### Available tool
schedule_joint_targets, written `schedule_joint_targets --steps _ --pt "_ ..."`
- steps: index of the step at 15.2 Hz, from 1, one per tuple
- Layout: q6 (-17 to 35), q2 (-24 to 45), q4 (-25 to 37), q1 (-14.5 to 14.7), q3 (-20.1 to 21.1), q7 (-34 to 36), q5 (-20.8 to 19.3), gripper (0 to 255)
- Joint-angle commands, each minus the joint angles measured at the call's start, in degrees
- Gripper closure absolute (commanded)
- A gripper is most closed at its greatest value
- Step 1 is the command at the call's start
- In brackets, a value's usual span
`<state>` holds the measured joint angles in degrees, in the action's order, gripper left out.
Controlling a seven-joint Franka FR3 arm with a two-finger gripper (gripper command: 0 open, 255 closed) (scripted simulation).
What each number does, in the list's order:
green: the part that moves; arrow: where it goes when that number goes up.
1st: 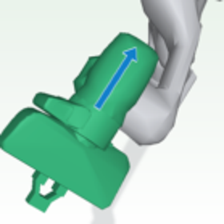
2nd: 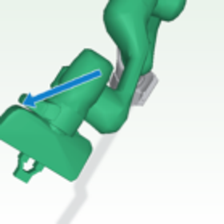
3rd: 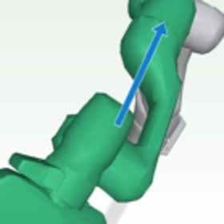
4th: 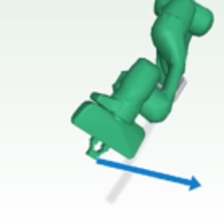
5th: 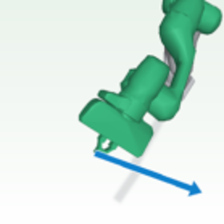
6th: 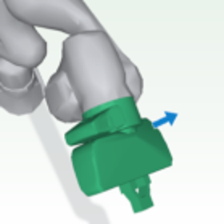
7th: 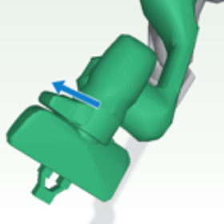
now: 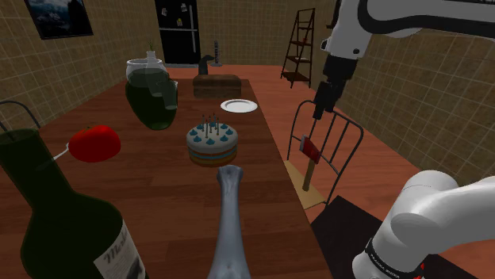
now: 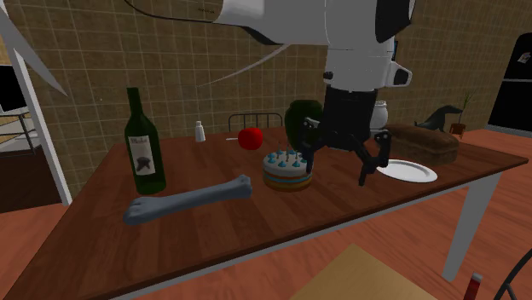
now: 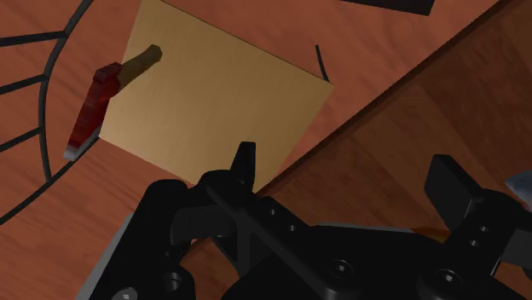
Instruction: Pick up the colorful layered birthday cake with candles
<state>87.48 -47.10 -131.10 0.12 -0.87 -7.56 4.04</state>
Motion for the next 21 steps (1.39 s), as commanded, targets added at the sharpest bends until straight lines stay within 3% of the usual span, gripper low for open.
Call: schedule_joint_targets --steps 1,11,21 --pt "0.0 0.0 0.0 0.0 0.0 0.0 0.0 0" --pt "6.7 18.9 12.6 0.6 9.9 12.0 1.9 0" --pt "7.3 41.6 33.6 1.3 17.9 25.1 -3.5 0"
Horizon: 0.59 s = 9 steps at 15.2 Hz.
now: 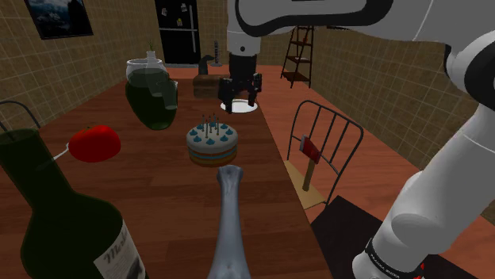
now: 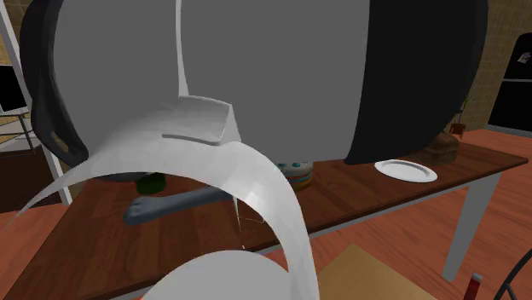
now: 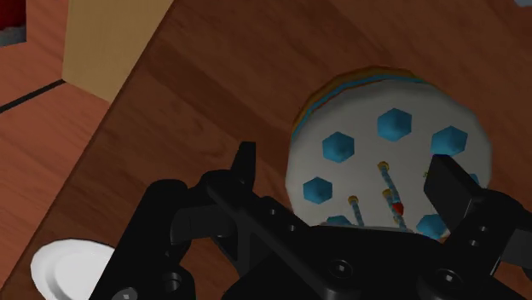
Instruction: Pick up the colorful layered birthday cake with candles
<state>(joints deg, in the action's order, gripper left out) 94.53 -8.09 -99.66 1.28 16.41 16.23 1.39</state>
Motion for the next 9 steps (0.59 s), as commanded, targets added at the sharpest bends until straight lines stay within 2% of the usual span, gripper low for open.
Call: schedule_joint_targets --steps 1,6,7,9 --pt "-0.1 5.2 4.8 0.4 1.3 2.7 -1.9 0" --pt "-4.0 19.1 21.0 3.4 3.5 9.0 -7.7 0" --pt "-4.3 19.8 21.9 3.7 3.4 9.3 -7.9 0" --pt "-2.5 19.3 19.6 3.6 3.3 9.3 -7.7 0"
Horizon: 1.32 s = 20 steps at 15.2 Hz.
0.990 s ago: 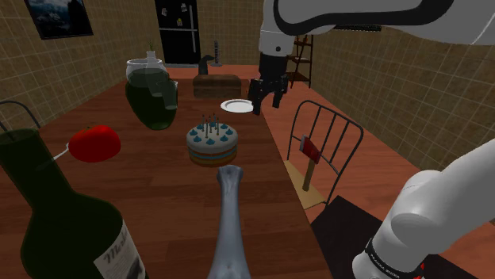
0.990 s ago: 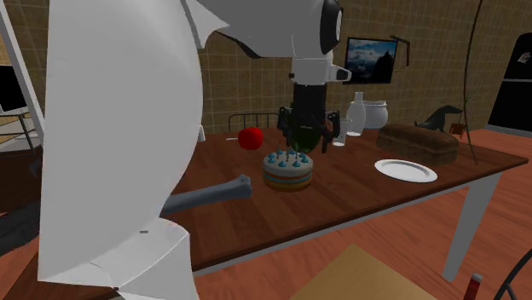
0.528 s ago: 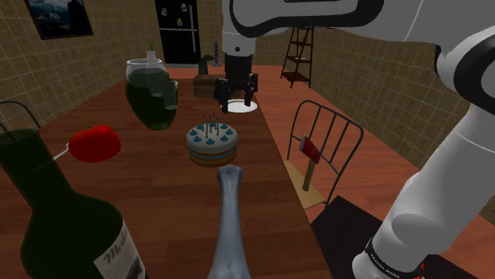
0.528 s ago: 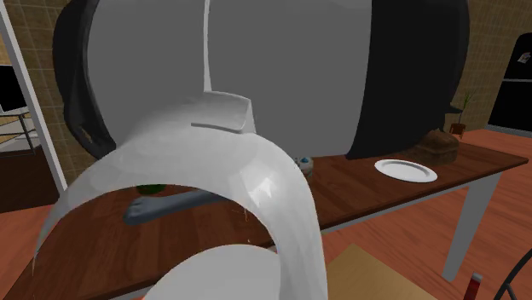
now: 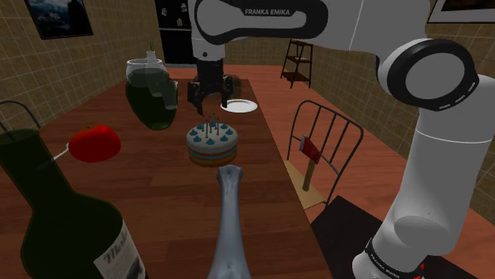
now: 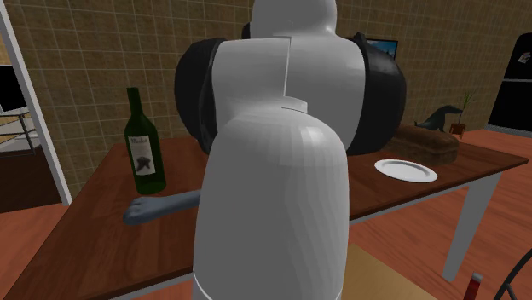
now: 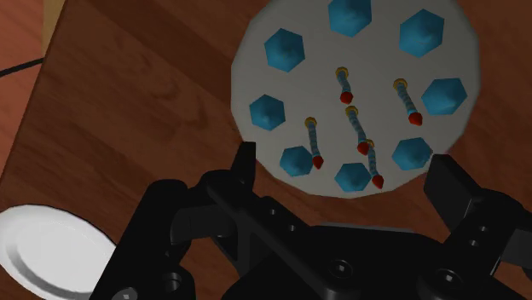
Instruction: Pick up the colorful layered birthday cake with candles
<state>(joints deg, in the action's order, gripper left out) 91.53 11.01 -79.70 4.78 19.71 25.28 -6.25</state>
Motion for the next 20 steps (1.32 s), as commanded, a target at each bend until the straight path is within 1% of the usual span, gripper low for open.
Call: schedule_joint_targets --steps 1,5,7,8,17,20 --pt "1.4 -0.1 -1.4 0.0 0.0 0.2 0.0 0" --pt "5.2 -0.9 -6.0 -0.3 -0.1 0.2 0.2 0" --pt "5.2 -0.9 -6.0 -0.3 -0.1 0.2 0.2 0" --pt "5.3 -0.9 -6.1 -0.3 -0.1 0.2 0.2 255" --pt "5.2 -0.9 -6.0 -0.3 -0.1 0.2 0.2 255" --pt "2.7 -0.4 -3.1 -0.1 0.0 0.2 0.1 255"
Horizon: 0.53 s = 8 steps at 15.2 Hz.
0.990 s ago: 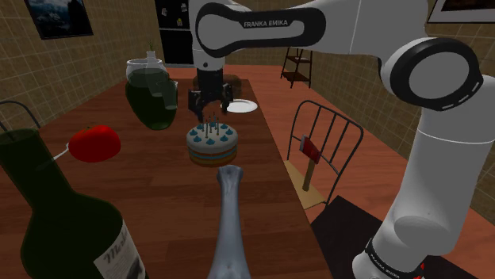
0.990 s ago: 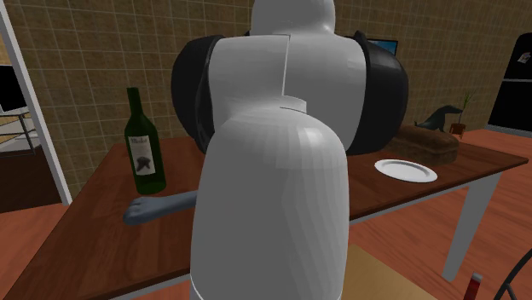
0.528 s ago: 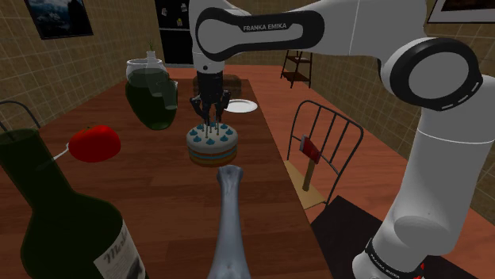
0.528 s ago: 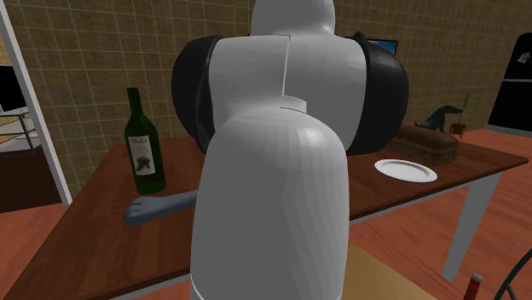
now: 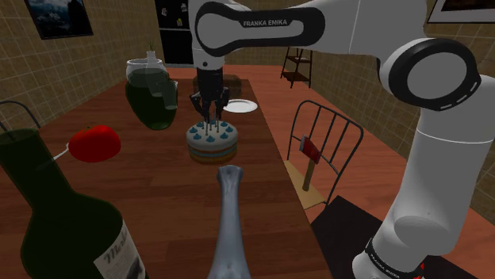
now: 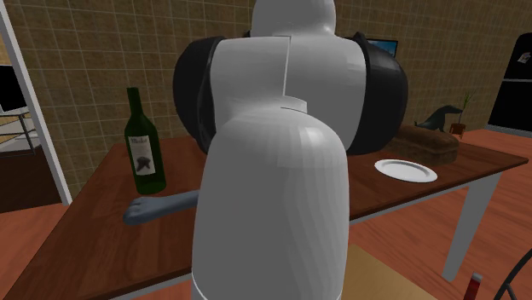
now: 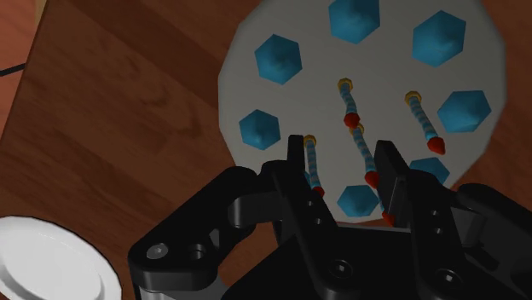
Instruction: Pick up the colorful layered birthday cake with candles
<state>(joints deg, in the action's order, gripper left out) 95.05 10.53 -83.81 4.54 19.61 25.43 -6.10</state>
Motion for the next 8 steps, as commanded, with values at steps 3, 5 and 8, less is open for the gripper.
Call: schedule_joint_targets --steps 3,5,8 --pt "-3.4 0.7 4.2 0.3 0.1 0.0 -0.3 255" --pt "-5.2 1.3 6.5 0.5 0.2 0.1 -0.5 255" --pt "-8.0 2.3 10.3 0.9 0.3 0.1 -0.8 255"
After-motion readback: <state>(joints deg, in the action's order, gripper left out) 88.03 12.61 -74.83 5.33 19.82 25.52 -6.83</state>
